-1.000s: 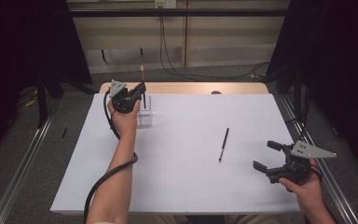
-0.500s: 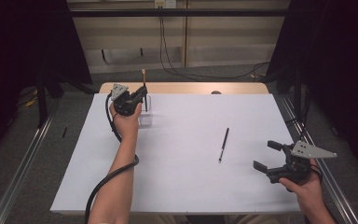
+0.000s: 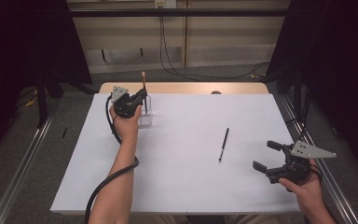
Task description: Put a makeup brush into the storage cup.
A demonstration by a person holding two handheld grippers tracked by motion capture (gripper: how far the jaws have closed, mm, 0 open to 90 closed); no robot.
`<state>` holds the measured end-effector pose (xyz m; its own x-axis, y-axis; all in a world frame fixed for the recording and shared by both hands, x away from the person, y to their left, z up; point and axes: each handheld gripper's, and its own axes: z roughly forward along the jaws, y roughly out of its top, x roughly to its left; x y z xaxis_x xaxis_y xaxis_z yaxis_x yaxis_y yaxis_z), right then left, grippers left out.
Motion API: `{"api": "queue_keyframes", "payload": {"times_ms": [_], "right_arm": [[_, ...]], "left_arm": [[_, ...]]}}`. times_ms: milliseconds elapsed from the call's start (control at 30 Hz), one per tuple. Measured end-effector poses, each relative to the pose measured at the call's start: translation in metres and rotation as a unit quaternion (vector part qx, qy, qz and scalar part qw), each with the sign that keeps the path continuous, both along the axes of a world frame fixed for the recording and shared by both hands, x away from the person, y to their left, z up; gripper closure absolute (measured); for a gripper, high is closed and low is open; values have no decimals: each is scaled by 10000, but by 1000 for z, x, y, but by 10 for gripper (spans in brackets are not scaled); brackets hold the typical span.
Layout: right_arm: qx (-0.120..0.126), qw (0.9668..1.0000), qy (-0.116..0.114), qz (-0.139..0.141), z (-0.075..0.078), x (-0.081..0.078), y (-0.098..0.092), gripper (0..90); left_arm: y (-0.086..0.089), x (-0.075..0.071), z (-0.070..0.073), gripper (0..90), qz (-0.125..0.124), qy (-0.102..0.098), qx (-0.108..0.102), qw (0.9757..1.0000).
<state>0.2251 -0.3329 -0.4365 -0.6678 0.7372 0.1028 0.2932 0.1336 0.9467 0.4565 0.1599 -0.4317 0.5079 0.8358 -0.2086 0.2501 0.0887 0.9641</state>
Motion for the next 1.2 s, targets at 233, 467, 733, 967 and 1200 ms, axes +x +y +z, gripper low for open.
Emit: {"api": "queue_keyframes", "payload": {"times_ms": [233,467,733,967,1200], "right_arm": [[1,10000,9,8,0,0,0,0],[-7,10000,2,7,0,0,0,0],[0,10000,10,18,0,0,1,0],[-6,10000,-1,26,0,0,2,0],[-16,10000,0,36,0,0,3,0]], "left_arm": [[0,-1,-2,835,-25,5,-1,10000],[1,-2,-1,830,-35,29,-28,10000],[1,-6,4,583,-184,-25,-30,9998],[2,-11,10,462,-264,-97,-109,9995],[3,-18,13,349,-431,-208,-153,9987]]}}
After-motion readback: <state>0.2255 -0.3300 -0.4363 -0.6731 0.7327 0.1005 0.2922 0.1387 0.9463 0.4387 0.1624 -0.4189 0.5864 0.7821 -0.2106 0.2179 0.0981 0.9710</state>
